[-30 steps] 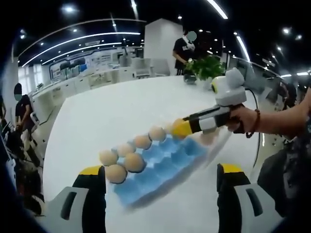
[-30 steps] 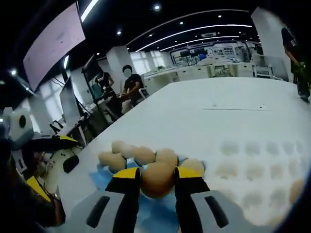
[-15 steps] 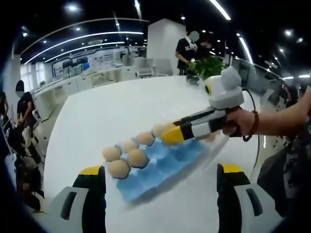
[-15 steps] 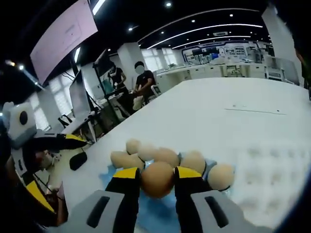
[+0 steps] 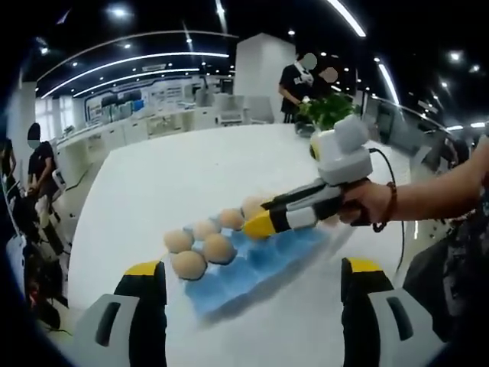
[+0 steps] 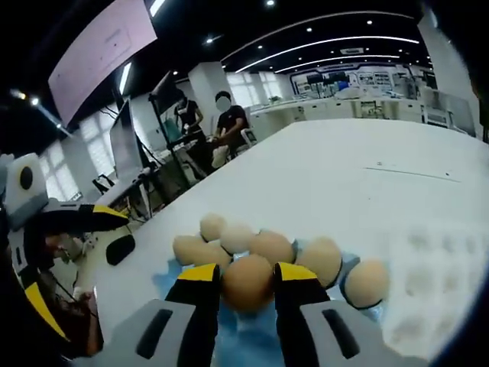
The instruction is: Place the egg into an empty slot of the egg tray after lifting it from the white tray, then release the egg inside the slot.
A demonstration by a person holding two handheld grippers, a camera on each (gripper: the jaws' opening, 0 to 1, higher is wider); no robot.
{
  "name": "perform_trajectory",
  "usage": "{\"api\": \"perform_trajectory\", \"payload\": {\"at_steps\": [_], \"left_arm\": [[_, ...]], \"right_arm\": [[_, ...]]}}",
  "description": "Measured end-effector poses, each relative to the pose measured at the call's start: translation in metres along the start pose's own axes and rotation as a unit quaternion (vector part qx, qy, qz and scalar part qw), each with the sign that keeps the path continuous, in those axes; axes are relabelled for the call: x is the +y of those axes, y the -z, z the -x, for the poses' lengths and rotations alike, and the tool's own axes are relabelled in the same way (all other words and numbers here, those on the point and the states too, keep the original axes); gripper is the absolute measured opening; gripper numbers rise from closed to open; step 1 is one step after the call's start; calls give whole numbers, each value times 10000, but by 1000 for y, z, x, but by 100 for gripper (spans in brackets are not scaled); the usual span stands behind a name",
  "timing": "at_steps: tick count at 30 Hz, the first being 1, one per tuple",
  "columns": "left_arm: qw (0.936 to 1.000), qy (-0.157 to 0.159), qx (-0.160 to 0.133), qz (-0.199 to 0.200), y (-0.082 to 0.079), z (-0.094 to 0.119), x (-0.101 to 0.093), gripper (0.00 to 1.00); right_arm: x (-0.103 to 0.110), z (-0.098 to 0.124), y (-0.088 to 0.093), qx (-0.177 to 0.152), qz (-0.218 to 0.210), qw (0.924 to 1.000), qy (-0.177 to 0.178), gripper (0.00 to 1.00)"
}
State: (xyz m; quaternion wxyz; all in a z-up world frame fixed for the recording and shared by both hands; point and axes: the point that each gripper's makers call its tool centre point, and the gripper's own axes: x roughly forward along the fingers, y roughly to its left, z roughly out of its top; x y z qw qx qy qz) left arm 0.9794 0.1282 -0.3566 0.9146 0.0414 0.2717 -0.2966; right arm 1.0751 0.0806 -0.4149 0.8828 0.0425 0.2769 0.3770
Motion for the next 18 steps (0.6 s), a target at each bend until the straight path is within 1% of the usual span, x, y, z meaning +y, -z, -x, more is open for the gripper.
{"api": "perform_trajectory", "payload": {"at_steps": [4, 9, 10, 12, 14, 15, 16, 17, 18], "left_arm": [[10000, -46, -12, 38, 2, 3, 2, 97], [10000, -80, 30, 35, 4, 5, 3, 97], [9999, -89, 28, 36, 5, 5, 4, 97], [9999, -95, -2, 56, 4, 6, 5, 97], [9999, -104, -10, 56, 3, 7, 6, 97], [9999, -115, -7, 46, 3, 7, 6, 97], [9999, -123, -3, 41, 3, 7, 6, 97], [9999, -127, -2, 36, 3, 7, 6, 97], [9999, -128, -9, 36, 2, 8, 6, 97]], "right_arm": [[3, -6, 5, 105, 94, 9999, -2, 29], [4, -7, 5, 67, 263, 9996, 42, 29], [4, -7, 5, 68, 372, 9993, 74, 29], [4, -7, 6, 64, 453, 9989, 102, 29], [5, -8, 6, 107, 651, 9977, 134, 29], [5, -8, 7, 154, 863, 9960, 178, 29], [7, -8, 8, 158, 892, 9957, 186, 29], [6, -9, 8, 197, 1125, 9932, 229, 29], [6, -10, 9, 209, 1218, 9920, 261, 29]]}}
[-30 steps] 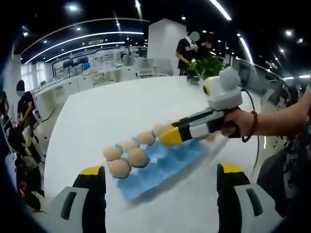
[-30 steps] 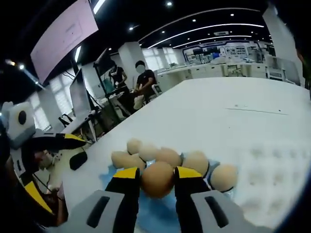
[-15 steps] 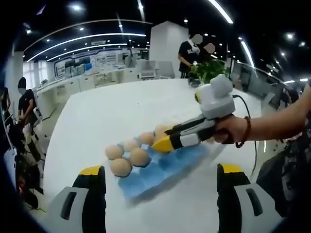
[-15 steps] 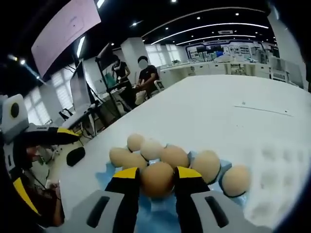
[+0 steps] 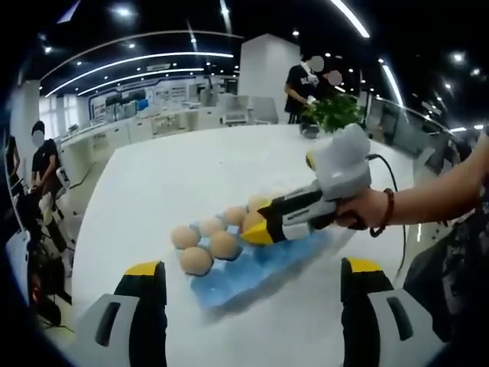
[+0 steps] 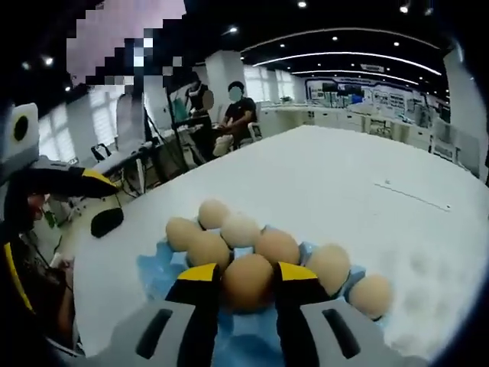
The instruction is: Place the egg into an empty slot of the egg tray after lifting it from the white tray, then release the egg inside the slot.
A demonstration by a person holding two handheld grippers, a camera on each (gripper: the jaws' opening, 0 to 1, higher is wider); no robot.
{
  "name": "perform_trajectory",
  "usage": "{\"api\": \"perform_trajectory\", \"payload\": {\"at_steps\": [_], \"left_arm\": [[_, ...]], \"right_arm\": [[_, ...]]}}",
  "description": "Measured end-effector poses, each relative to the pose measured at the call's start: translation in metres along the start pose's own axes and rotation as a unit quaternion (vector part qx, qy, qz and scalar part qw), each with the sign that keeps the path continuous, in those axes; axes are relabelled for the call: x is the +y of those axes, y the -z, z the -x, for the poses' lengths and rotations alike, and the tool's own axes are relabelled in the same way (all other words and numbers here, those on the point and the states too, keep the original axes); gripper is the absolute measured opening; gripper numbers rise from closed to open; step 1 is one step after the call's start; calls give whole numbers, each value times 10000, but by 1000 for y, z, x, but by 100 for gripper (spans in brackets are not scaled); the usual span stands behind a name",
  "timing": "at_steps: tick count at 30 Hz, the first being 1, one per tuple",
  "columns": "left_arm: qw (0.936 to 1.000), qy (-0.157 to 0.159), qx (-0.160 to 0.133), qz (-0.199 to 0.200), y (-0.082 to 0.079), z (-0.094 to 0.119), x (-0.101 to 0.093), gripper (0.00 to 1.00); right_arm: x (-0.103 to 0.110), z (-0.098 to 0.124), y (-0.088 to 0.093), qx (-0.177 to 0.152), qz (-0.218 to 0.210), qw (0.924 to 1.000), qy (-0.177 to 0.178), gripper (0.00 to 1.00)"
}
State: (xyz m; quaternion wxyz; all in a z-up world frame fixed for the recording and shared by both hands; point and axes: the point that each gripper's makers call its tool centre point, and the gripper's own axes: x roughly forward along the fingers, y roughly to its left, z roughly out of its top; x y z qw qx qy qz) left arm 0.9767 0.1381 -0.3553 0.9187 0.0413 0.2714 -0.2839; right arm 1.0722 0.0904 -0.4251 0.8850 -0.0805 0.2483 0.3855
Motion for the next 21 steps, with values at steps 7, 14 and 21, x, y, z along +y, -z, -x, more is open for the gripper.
{"api": "perform_trajectory", "payload": {"at_steps": [7, 14, 21], "left_arm": [[10000, -48, -19, 2, -1, 2, 2, 96], [10000, -69, -38, -14, -3, 2, 3, 96], [9999, -88, -52, -13, -4, 2, 3, 97]], "right_arm": [[-1, -2, 0, -12, -74, 10000, 10, 26], [0, -2, 0, -16, -57, 10000, 3, 26], [-3, -3, -1, -70, -344, 9994, -4, 26]]}}
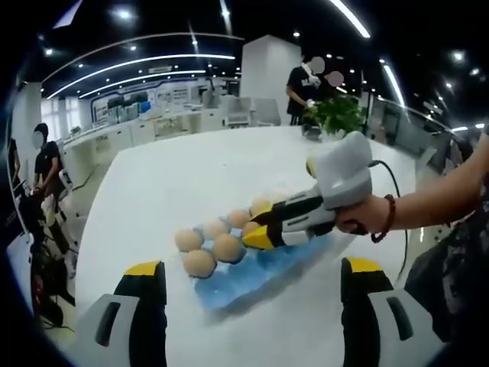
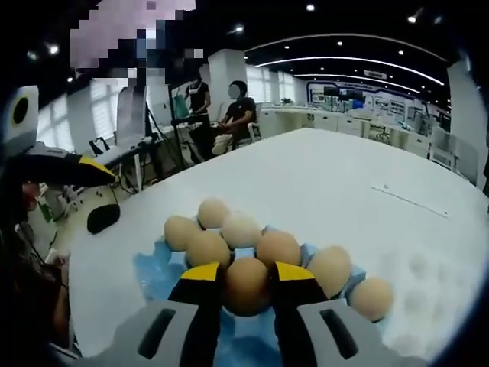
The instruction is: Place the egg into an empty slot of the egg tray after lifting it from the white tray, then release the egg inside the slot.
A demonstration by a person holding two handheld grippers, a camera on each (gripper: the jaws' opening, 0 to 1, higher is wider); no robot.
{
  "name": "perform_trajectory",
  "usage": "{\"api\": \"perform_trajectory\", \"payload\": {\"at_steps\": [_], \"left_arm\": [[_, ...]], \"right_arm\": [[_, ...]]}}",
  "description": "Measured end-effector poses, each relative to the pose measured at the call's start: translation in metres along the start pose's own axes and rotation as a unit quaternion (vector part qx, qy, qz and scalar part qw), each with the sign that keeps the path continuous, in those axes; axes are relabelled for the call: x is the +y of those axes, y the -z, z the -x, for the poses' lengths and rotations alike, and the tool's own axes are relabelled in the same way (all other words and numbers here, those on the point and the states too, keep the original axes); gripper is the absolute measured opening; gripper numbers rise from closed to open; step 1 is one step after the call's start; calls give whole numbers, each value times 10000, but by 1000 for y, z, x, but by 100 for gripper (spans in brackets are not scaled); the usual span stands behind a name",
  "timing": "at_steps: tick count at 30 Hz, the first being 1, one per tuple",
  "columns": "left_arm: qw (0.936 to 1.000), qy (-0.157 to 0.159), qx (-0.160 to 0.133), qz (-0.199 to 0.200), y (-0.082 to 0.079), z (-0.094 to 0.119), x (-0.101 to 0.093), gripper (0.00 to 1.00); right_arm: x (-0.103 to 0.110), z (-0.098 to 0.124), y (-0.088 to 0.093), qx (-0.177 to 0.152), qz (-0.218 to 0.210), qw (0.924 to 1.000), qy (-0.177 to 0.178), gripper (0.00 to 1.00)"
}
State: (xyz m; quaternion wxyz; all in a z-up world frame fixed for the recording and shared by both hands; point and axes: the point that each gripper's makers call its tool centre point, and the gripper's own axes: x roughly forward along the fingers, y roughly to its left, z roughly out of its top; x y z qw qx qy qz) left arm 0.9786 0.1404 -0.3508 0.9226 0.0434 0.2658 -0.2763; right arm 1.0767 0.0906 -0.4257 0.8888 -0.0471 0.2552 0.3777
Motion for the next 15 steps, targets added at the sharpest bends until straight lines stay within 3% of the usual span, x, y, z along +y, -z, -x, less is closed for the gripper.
{"api": "perform_trajectory", "payload": {"at_steps": [3, 7, 15], "left_arm": [[10000, -22, 29, -23, 0, -1, 0, 97], [10000, -24, -21, -22, -2, -2, -2, 97], [9999, 51, -81, -68, -10, -9, -11, 98]], "right_arm": [[1, 1, 0, 20, 30, 10000, -49, 29], [1, 4, -5, -100, -320, 9993, -163, 37], [-4, 18, -23, -440, -208, 9987, -170, 47]]}}
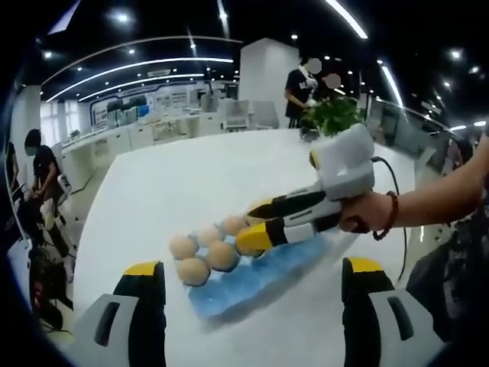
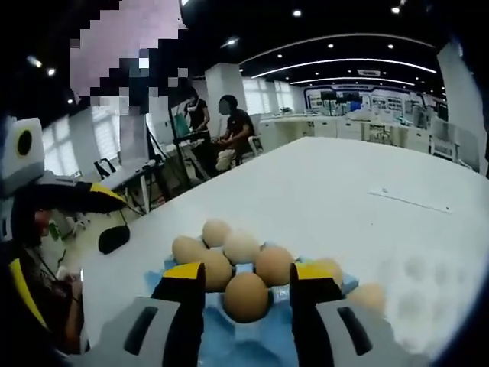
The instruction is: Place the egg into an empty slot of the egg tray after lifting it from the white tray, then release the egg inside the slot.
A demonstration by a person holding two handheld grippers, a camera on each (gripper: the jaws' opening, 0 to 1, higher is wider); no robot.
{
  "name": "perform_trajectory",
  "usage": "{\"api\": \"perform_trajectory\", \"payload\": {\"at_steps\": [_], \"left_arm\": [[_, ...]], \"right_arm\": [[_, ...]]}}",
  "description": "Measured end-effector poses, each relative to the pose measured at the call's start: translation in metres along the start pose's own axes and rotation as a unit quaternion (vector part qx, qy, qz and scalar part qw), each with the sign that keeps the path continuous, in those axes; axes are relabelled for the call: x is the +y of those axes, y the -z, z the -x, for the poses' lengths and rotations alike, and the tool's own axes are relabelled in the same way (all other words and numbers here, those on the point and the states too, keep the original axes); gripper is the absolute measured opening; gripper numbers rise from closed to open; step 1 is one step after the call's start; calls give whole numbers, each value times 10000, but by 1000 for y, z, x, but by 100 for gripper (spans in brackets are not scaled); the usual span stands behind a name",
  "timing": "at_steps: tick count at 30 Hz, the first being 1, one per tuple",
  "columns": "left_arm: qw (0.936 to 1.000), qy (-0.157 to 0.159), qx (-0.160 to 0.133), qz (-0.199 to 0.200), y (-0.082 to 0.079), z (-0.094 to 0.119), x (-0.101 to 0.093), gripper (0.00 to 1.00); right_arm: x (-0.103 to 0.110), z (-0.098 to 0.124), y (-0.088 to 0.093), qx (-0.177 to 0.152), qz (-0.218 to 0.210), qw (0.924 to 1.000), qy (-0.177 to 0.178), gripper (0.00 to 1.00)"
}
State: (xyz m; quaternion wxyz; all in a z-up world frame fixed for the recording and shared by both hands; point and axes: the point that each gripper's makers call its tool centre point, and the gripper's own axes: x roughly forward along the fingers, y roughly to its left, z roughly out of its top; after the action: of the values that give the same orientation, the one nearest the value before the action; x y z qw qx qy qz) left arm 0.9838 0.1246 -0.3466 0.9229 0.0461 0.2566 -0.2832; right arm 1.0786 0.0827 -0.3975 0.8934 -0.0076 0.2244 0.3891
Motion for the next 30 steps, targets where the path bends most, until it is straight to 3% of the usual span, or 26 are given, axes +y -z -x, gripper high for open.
{"api": "perform_trajectory", "payload": {"at_steps": [13, 23, 30], "left_arm": [[9999, 135, 41, -20, -2, -7, -9, 99], [9999, 154, 35, -10, -4, -12, -9, 100], [9999, 142, 37, -19, -4, -14, -7, 100]], "right_arm": [[-12, 11, -1, -14, -75, 10000, 61, 67], [-28, 21, 4, 54, -130, 9996, 230, 73], [-43, 31, 3, -71, -139, 9991, 404, 74]]}}
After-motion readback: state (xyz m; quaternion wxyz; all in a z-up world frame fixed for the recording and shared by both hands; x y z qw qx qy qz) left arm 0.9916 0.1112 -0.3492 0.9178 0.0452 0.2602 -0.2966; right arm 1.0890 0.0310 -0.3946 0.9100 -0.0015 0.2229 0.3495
